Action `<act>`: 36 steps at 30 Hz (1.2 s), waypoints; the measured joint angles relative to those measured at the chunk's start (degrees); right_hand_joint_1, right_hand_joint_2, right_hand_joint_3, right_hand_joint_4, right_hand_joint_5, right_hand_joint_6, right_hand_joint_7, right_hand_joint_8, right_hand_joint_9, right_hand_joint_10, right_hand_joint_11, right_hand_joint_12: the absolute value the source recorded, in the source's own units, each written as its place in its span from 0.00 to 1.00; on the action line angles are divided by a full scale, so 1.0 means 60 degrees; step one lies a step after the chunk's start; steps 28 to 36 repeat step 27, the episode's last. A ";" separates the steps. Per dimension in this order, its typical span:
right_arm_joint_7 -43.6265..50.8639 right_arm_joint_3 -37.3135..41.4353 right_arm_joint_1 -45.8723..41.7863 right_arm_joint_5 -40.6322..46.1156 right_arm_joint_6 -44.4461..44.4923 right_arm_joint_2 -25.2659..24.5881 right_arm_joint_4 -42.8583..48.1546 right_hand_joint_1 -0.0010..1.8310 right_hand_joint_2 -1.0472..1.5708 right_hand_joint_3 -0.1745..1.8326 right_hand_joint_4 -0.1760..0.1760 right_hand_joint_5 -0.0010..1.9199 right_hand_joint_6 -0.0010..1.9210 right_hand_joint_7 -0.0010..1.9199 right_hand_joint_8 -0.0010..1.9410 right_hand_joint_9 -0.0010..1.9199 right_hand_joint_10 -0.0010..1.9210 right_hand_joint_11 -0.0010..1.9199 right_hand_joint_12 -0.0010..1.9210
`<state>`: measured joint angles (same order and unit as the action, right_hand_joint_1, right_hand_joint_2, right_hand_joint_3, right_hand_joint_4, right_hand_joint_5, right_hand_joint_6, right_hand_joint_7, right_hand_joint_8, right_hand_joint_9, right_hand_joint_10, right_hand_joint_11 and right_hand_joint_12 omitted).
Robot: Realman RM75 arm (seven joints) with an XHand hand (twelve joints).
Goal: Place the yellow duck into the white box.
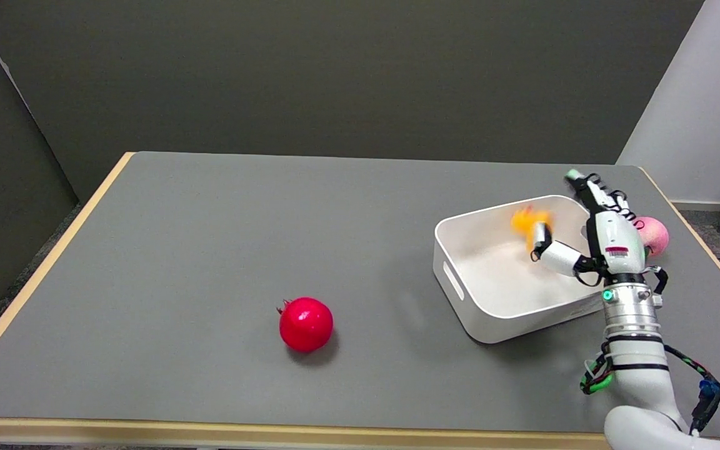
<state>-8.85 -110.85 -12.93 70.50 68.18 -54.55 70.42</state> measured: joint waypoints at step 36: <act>-0.2391 -0.0803 0.0271 -0.0959 0.3407 -0.0163 0.0257 0.17 0.71 0.47 0.39 0.01 0.15 0.00 0.00 0.00 0.00 0.00 0.00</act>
